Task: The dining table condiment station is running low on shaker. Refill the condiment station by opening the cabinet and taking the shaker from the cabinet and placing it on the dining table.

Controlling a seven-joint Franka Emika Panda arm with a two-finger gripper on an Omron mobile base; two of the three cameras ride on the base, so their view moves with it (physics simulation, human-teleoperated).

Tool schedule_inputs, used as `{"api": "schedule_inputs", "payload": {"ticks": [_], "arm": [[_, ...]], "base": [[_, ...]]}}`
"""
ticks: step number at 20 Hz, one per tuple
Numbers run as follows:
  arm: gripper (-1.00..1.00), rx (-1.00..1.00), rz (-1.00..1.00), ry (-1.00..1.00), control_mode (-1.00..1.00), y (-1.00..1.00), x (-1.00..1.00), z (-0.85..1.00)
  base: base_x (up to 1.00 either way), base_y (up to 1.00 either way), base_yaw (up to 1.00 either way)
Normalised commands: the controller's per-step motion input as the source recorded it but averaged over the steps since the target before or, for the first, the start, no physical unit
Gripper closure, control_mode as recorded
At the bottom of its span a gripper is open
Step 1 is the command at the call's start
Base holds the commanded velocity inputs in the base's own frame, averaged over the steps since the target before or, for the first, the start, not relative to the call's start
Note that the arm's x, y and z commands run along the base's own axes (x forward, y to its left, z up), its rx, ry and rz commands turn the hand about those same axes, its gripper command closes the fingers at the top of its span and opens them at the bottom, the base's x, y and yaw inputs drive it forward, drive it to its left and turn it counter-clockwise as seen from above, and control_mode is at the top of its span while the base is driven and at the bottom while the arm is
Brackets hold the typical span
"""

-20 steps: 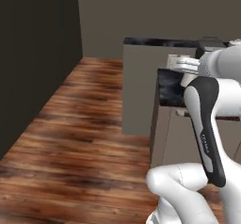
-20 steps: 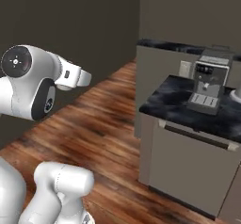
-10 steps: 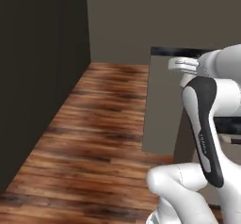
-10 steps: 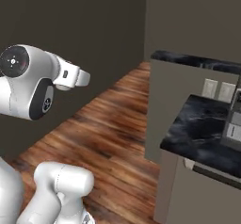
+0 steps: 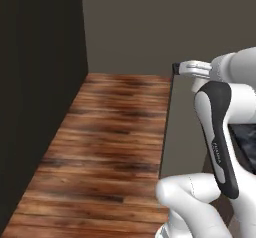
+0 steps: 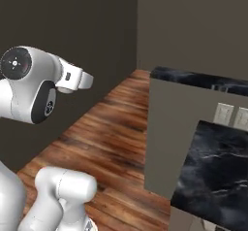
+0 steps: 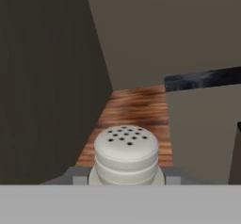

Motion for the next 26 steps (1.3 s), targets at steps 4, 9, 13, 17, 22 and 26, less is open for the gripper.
{"api": "schedule_inputs", "payload": {"ticks": [4,9,13,17,22,26], "arm": [[1.00,0.00,0.00,0.00,1.00,0.00,0.00,0.00],[1.00,0.00,0.00,0.00,1.00,0.00,0.00,0.00],[1.00,0.00,0.00,0.00,1.00,0.00,0.00,0.00],[1.00,0.00,0.00,0.00,1.00,0.00,0.00,0.00],[1.00,0.00,0.00,0.00,1.00,0.00,0.00,0.00],[1.00,0.00,0.00,0.00,1.00,0.00,0.00,0.00]], "base": [[1.00,0.61,-0.27],[1.00,0.56,-0.31],[0.99,0.36,-0.37],[0.96,0.30,-0.39],[0.96,0.32,-0.39],[0.90,0.36,-0.38]]}}
